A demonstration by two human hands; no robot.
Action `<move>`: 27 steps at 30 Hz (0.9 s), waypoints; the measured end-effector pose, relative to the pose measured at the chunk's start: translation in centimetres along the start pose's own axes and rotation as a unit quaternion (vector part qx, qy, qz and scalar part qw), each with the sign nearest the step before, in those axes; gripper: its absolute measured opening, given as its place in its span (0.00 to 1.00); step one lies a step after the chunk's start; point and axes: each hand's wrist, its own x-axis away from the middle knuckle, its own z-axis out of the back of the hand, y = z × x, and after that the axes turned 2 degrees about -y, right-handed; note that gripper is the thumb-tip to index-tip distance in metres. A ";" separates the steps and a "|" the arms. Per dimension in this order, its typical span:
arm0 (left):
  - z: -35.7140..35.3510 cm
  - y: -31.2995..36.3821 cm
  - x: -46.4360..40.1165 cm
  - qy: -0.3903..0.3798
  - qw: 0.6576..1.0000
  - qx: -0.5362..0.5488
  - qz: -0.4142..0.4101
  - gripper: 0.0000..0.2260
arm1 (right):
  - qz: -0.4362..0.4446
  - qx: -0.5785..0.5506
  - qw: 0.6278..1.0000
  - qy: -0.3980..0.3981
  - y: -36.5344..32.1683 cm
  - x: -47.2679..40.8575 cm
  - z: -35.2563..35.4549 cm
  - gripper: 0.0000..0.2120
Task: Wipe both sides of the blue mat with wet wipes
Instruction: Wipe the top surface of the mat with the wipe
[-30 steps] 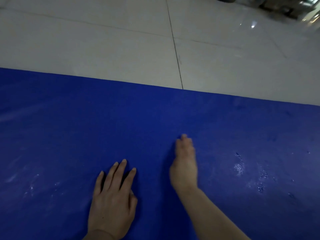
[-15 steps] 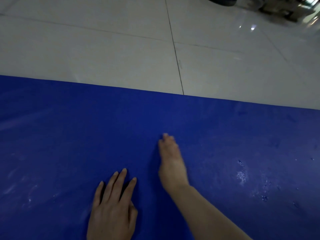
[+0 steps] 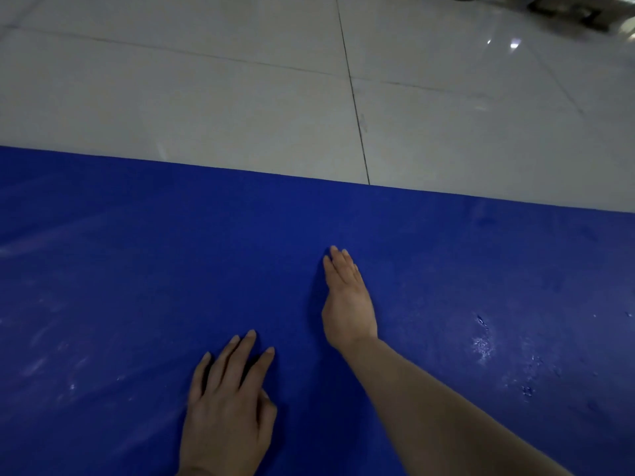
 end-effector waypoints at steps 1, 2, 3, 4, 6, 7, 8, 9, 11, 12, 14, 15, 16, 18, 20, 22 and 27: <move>0.2 -0.1 -0.2 0.006 1.000 0.004 -0.006 0.22 | -0.007 -0.007 1.000 0.002 0.2 0.1 0.0 0.31; 0.5 -0.4 -0.8 0.014 1.000 0.010 -0.017 0.21 | -0.009 -0.016 1.000 0.005 0.4 0.0 -0.1 0.31; 0.9 -1.0 -1.9 0.021 0.999 0.015 -0.030 0.20 | -0.009 -0.023 1.000 0.011 0.6 -0.1 -0.1 0.31; 1.4 -1.5 -3.5 0.028 0.999 0.016 -0.035 0.19 | -0.002 -0.030 0.999 0.017 0.5 -0.1 -0.1 0.30; 2.2 -2.5 -7.2 0.040 0.999 0.012 -0.013 0.16 | 0.002 -0.045 0.999 0.021 0.2 -0.1 -0.2 0.30; 2.4 -2.7 -8.8 0.045 0.999 0.006 0.002 0.13 | 0.009 -0.052 0.998 0.029 0.3 -0.1 -0.3 0.30; 2.2 -2.8 -10.1 0.042 0.999 0.000 0.013 0.14 | 0.014 -0.056 0.998 0.036 0.5 -0.1 -0.4 0.29; 1.7 -2.6 -10.9 0.027 0.999 -0.009 0.018 0.16 | 0.017 -0.060 0.997 0.041 0.6 -0.2 -0.4 0.29; 0.7 -2.4 -11.2 0.007 0.999 -0.033 0.022 0.18 | 0.022 -0.061 0.997 0.043 0.6 -0.2 -0.7 0.28; 0.4 -2.3 -11.1 0.000 0.999 -0.043 0.026 0.20 | 0.021 -0.061 0.997 0.047 0.6 -0.2 -0.9 0.28; 0.4 -2.3 -11.0 -0.007 0.998 -0.047 0.027 0.25 | 0.017 -0.061 0.995 0.074 0.8 -0.3 -1.5 0.28; 0.6 -2.3 -11.0 -0.008 0.998 -0.049 0.026 0.25 | 0.014 -0.056 0.994 0.090 0.9 -0.4 -1.7 0.28; 0.8 -2.2 -11.2 -0.010 0.998 -0.049 0.025 0.26 | 0.014 -0.048 0.993 0.104 1.0 -0.4 -1.9 0.28; 0.8 -2.2 -11.3 -0.010 0.998 -0.053 0.024 0.25 | 0.034 -0.036 0.991 0.126 1.1 -0.2 -2.3 0.27; 0.8 -2.3 -11.3 -0.009 0.998 -0.055 0.023 0.25 | 0.074 -0.054 0.991 0.101 1.6 -0.1 -2.4 0.29; 0.9 -2.4 -11.3 -0.008 0.998 -0.055 0.017 0.24 | 0.084 0.027 0.994 0.068 3.1 -0.4 -1.5 0.33; 1.0 -2.4 -11.5 -0.010 0.999 -0.047 0.008 0.24 | -0.094 0.113 0.989 0.008 4.9 -4.8 1.2 0.32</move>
